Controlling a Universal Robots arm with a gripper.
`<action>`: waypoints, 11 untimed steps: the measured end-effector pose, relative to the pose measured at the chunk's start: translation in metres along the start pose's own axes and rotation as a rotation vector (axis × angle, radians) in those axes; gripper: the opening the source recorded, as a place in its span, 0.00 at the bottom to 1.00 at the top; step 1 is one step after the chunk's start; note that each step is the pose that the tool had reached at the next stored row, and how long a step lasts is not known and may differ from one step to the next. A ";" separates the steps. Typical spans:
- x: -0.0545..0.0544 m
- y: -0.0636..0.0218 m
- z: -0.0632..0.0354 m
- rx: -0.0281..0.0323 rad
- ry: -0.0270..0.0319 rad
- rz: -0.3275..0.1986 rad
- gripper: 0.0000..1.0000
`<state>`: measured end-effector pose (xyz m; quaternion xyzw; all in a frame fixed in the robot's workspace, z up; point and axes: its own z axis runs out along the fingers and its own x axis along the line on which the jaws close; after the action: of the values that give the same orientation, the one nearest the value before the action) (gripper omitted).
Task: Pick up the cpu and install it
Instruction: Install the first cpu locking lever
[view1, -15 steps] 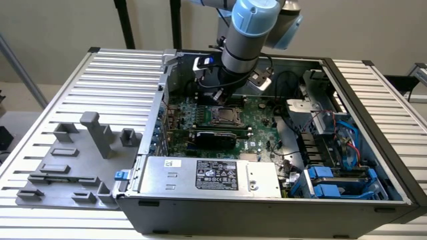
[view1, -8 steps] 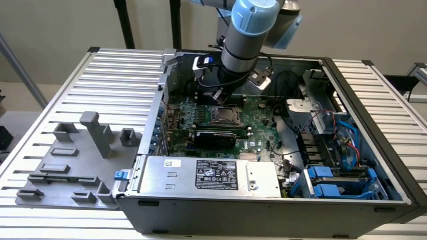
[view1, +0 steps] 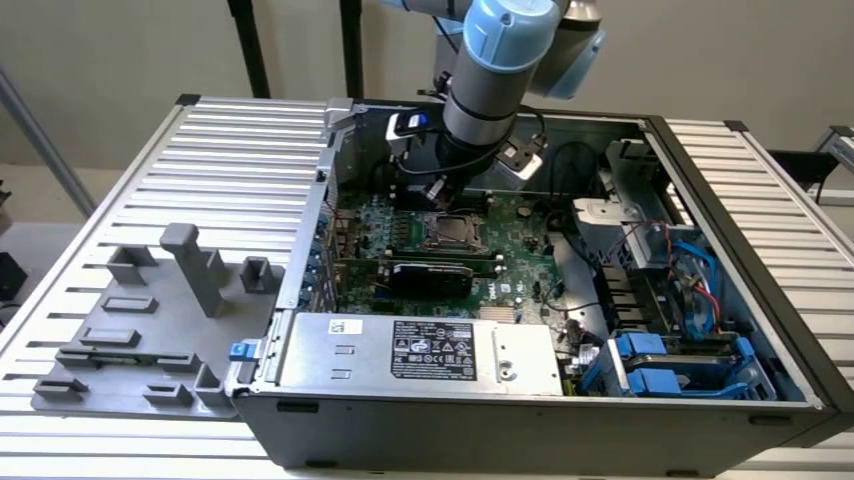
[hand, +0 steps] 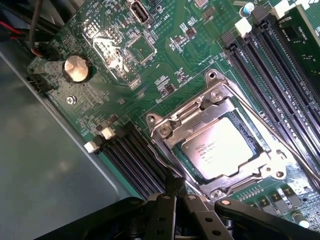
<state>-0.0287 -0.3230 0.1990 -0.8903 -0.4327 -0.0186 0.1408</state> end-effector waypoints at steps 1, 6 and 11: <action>0.000 0.0004 0.0000 0.0000 -0.0001 0.000 0.12; 0.002 0.0026 0.0000 0.0001 -0.0007 -0.002 0.12; 0.001 0.0046 0.0002 0.0004 -0.0017 -0.005 0.12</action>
<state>-0.0244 -0.3246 0.1979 -0.8892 -0.4351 -0.0182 0.1405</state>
